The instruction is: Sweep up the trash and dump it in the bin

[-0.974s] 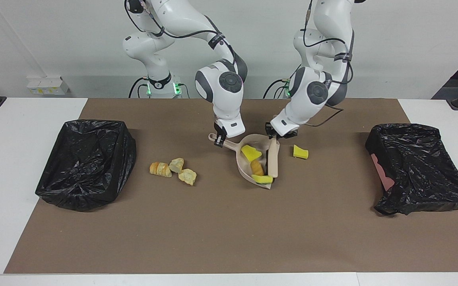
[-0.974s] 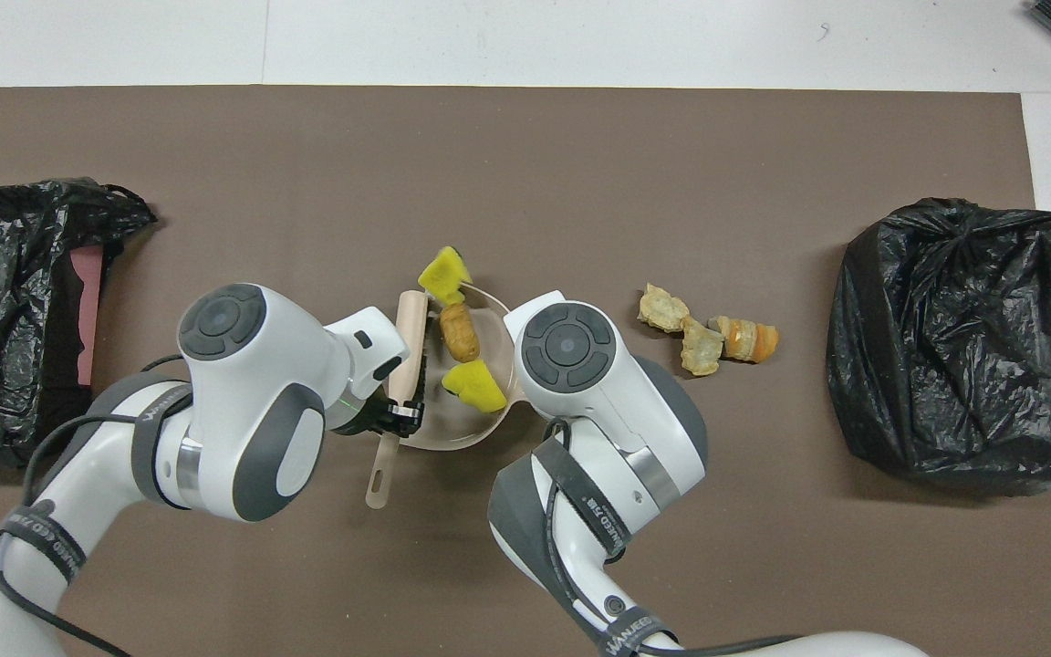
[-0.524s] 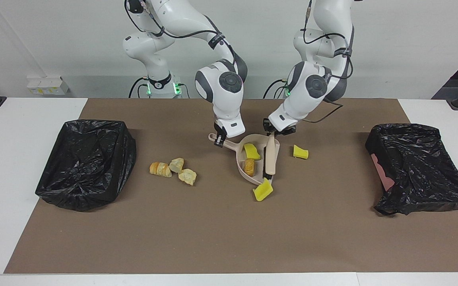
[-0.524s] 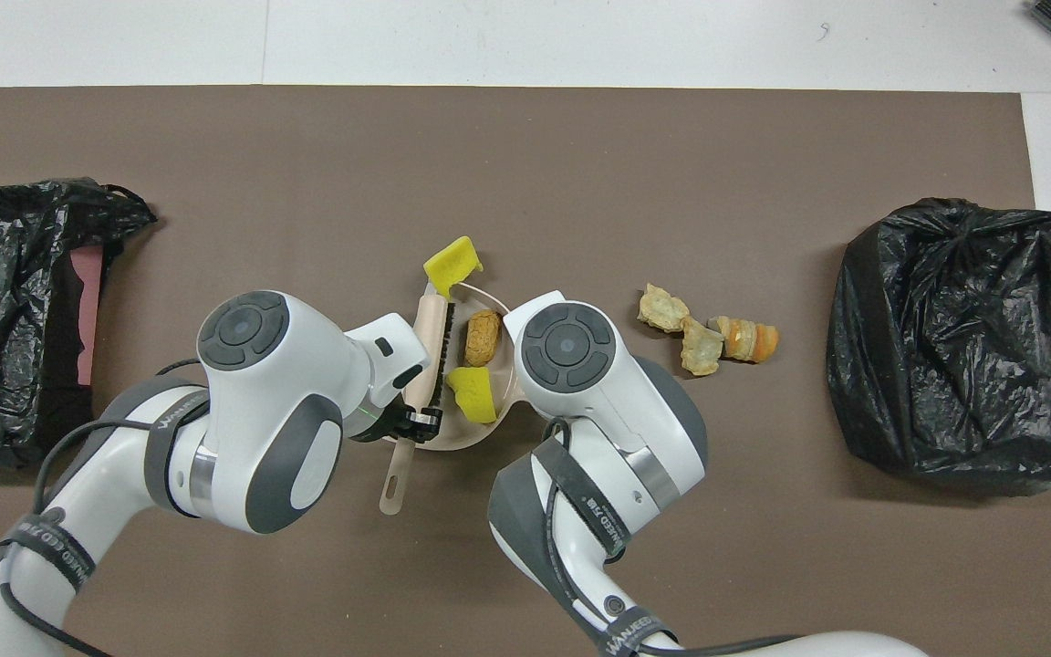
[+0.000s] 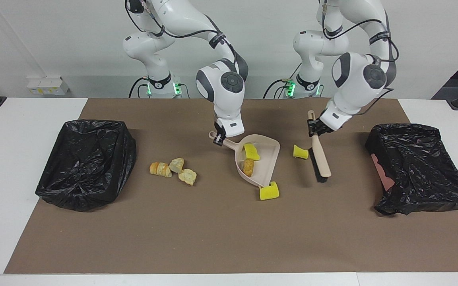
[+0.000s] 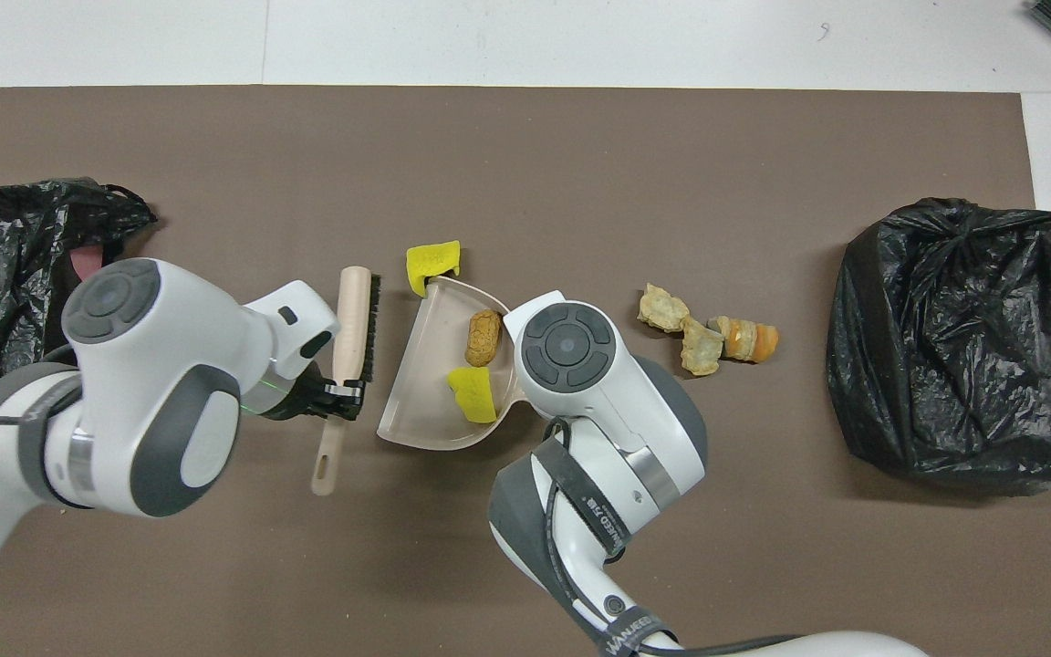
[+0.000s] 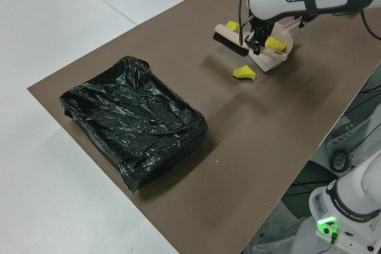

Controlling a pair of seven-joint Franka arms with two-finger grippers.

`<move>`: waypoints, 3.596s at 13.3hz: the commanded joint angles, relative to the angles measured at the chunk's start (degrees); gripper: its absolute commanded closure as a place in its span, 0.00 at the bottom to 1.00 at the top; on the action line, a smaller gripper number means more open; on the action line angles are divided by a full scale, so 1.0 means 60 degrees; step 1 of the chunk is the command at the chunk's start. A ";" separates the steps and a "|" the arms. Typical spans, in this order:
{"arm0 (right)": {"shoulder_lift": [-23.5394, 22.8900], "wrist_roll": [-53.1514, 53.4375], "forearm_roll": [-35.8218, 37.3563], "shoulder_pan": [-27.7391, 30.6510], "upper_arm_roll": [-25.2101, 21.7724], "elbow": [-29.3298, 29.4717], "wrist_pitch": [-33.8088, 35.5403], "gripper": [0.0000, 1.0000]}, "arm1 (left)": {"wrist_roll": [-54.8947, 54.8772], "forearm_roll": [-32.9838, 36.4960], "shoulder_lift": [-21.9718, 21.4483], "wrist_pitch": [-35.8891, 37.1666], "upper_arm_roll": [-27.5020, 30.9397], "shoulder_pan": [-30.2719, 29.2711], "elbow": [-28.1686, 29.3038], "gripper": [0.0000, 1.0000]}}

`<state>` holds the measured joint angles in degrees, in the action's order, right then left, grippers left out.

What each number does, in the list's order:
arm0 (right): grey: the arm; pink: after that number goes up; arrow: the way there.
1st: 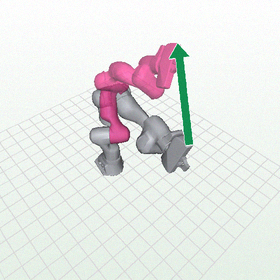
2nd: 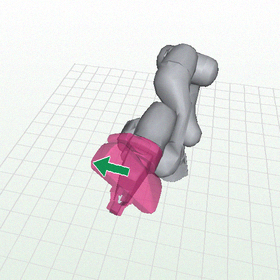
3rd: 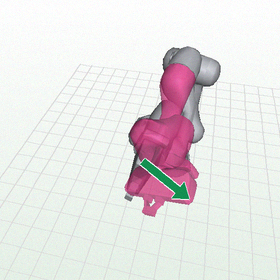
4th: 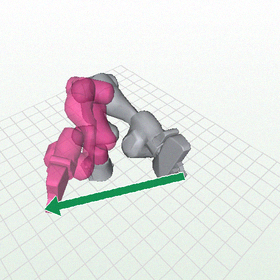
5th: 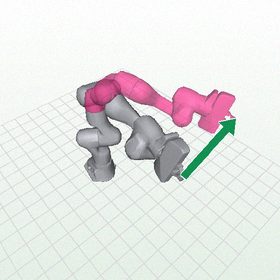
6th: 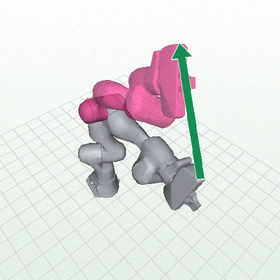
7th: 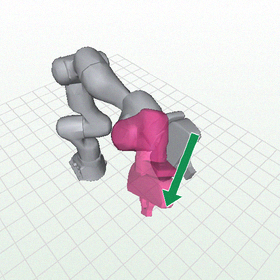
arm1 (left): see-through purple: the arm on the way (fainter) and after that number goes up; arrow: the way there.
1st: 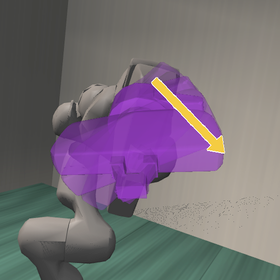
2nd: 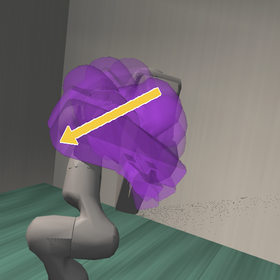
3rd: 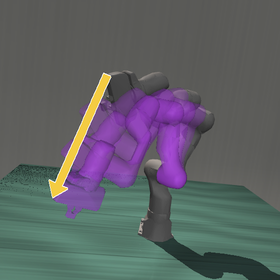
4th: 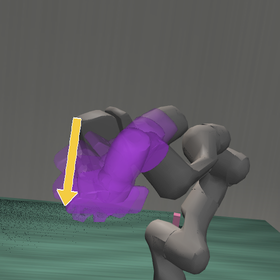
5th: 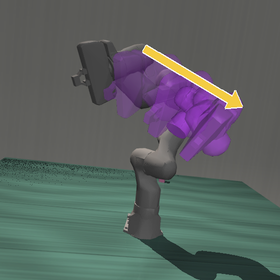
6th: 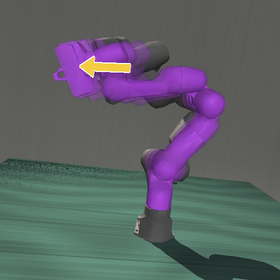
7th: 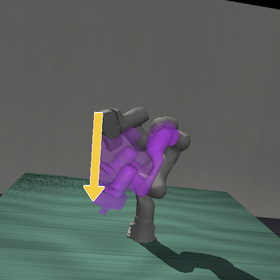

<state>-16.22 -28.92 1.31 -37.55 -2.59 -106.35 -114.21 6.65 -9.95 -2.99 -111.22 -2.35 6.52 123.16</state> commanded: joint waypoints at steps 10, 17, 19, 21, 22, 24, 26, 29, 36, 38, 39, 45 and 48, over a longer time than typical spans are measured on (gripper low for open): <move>0.0228 -0.0028 0.0178 0.0297 0.0006 -0.0175 0.0256 1.00 | 0.1743 -0.0551 -0.0309 -0.2641 -0.0210 0.2262 0.2632 1.00; 0.0228 -0.0058 0.0178 0.0326 0.0006 -0.0219 0.0242 1.00 | 0.2408 -0.1698 0.0627 -0.3029 -0.0210 0.4100 0.0895 1.00; 0.0228 -0.0058 0.0178 0.0326 0.0006 -0.0219 0.0242 1.00 | 0.2408 -0.1304 0.1373 -0.1874 -0.0151 0.3808 -0.0611 1.00; 0.0228 -0.0058 0.0178 0.0326 0.0006 -0.0205 0.0242 1.00 | 0.2422 -0.1184 0.2019 -0.1809 -0.0136 0.3513 -0.1685 1.00; 0.0228 0.0087 0.0163 0.0326 -0.0008 -0.0147 0.0314 1.00 | 0.2364 -0.1097 0.2210 -0.1839 -0.0093 0.3440 -0.1979 1.00; 0.0213 0.0439 0.0163 0.0399 -0.0023 -0.0029 0.0417 1.00 | 0.2262 -0.0018 0.2649 -0.1722 -0.0122 0.3075 -0.2696 1.00; 0.0198 0.0440 0.0178 0.0428 -0.0023 -0.0029 0.0417 1.00 | 0.1548 0.0266 0.2856 -0.1824 -0.0122 0.2577 -0.2846 1.00; 0.0213 0.0891 0.0178 0.0428 -0.0023 -0.0044 0.0403 1.00 | -0.0398 0.0658 0.3279 -0.1883 -0.0122 0.1917 -0.3167 1.00; 0.0155 -0.1167 0.0632 0.0735 -0.0023 -0.0146 -0.0212 1.00 | -0.0887 0.1350 0.4630 -0.1651 -0.0224 0.2633 -0.3974 1.00; 0.0154 -0.1391 0.0661 0.0736 -0.0023 -0.0146 -0.0271 1.00 | -0.1121 0.1336 0.4498 -0.1328 -0.0224 0.3027 -0.3902 1.00; 0.0154 -0.1391 0.0661 0.0722 -0.0009 -0.0146 -0.0271 1.00 | -0.1355 0.1335 0.4352 -0.0804 -0.0224 0.3160 -0.3872 1.00; 0.0154 -0.1274 0.0647 0.0721 -0.0008 -0.0146 -0.0227 1.00 | -0.1607 0.1189 0.3048 0.0916 -0.0297 0.3936 -0.2864 1.00; 0.0154 -0.1274 0.0647 0.0721 -0.0008 -0.0161 -0.0213 1.00 | -0.1766 0.1189 0.2989 0.0929 -0.0268 0.3777 -0.2831 1.00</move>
<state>-15.66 -35.81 4.23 -33.40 -2.95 -106.74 -114.77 -2.66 -2.73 16.56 -105.71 -4.72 29.45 104.15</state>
